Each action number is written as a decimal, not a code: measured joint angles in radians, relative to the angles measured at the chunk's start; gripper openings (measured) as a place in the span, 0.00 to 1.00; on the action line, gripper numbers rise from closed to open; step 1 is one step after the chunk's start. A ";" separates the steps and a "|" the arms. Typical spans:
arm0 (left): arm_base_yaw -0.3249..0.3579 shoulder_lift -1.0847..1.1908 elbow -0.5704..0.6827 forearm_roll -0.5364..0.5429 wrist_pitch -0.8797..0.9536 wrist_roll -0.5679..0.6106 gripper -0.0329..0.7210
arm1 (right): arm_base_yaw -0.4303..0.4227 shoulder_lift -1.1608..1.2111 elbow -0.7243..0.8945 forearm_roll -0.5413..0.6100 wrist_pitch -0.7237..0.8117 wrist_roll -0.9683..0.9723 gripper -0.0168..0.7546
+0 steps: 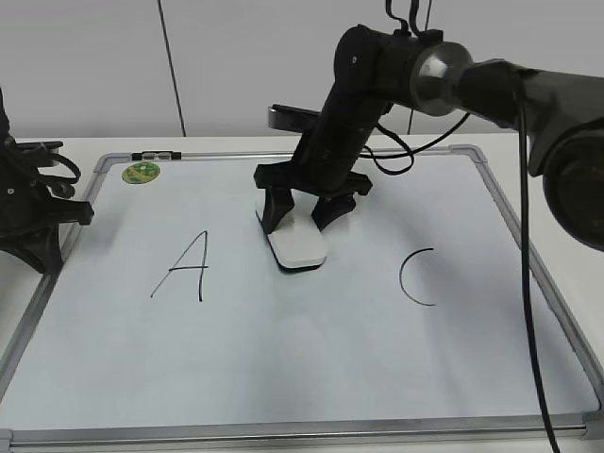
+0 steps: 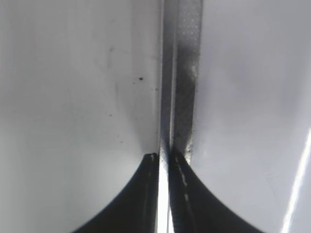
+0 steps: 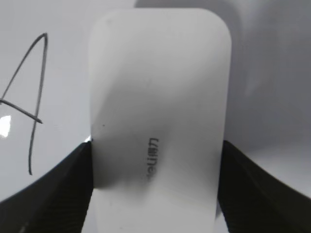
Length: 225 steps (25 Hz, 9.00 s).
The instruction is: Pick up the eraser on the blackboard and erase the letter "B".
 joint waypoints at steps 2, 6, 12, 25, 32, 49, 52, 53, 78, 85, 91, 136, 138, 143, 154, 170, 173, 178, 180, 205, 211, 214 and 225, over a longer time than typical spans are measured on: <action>0.000 0.000 0.000 0.000 0.000 0.000 0.09 | -0.019 -0.003 0.000 -0.010 0.002 0.002 0.72; 0.000 0.000 0.000 0.000 0.000 0.000 0.09 | -0.045 -0.007 0.002 -0.036 0.003 0.004 0.72; 0.000 0.000 0.000 0.000 -0.002 0.000 0.09 | -0.047 -0.009 0.002 -0.062 0.005 0.006 0.72; 0.000 0.000 0.000 0.000 -0.002 0.000 0.10 | -0.021 -0.009 0.002 -0.057 0.005 0.008 0.72; 0.000 0.000 0.000 0.000 -0.002 0.000 0.10 | 0.015 -0.005 0.002 -0.028 0.003 0.008 0.72; 0.000 0.000 0.000 0.000 -0.002 0.000 0.10 | 0.083 0.005 0.002 0.086 -0.001 0.011 0.72; 0.000 0.000 0.000 0.000 -0.002 0.000 0.10 | 0.085 0.005 0.002 0.088 -0.001 0.011 0.72; 0.000 0.000 0.000 0.000 -0.002 0.000 0.10 | 0.085 0.005 0.002 0.090 -0.001 0.011 0.72; 0.000 0.000 0.000 0.000 -0.002 0.000 0.10 | -0.007 -0.122 0.017 -0.204 0.019 0.070 0.72; 0.000 0.000 0.000 0.000 -0.002 0.000 0.10 | -0.122 -0.170 0.017 -0.254 0.024 0.099 0.72; 0.000 0.000 0.000 0.000 -0.002 0.000 0.10 | -0.210 -0.206 0.080 -0.259 0.024 0.101 0.72; 0.000 0.000 0.000 0.000 0.000 0.000 0.10 | -0.371 -0.293 0.344 -0.306 0.019 -0.015 0.72; 0.000 0.000 0.000 0.000 0.000 0.000 0.10 | -0.371 -0.293 0.344 -0.306 0.019 -0.015 0.72; 0.000 0.000 0.000 0.000 0.000 0.000 0.10 | -0.371 -0.293 0.344 -0.306 0.019 -0.015 0.72; 0.000 0.000 0.000 0.000 0.000 0.000 0.10 | -0.371 -0.271 0.344 -0.290 0.019 -0.015 0.72; 0.000 0.000 0.000 0.000 0.000 0.000 0.10 | -0.371 -0.219 0.344 -0.285 0.017 -0.015 0.72; 0.000 0.000 0.000 0.000 0.000 0.000 0.10 | -0.371 -0.219 0.344 -0.285 0.017 -0.015 0.73; 0.000 0.000 0.000 0.000 0.000 0.000 0.11 | -0.371 -0.210 0.344 -0.280 0.015 -0.015 0.88; 0.000 0.000 0.000 0.000 0.000 0.000 0.11 | -0.371 -0.208 0.323 -0.280 0.015 -0.015 0.88; -0.002 -0.193 0.012 0.054 -0.020 0.000 0.61 | -0.370 -0.376 0.280 -0.363 0.013 0.073 0.71; -0.002 -0.348 0.022 0.060 -0.022 0.000 0.61 | -0.339 -0.502 0.296 -0.363 0.019 0.075 0.70; -0.002 -0.441 0.056 0.065 -0.022 0.000 0.61 | -0.315 -0.586 0.367 -0.370 0.014 0.083 0.70; -0.002 -0.864 0.433 0.078 -0.082 0.000 0.60 | -0.255 -0.971 0.855 -0.462 -0.250 0.211 0.70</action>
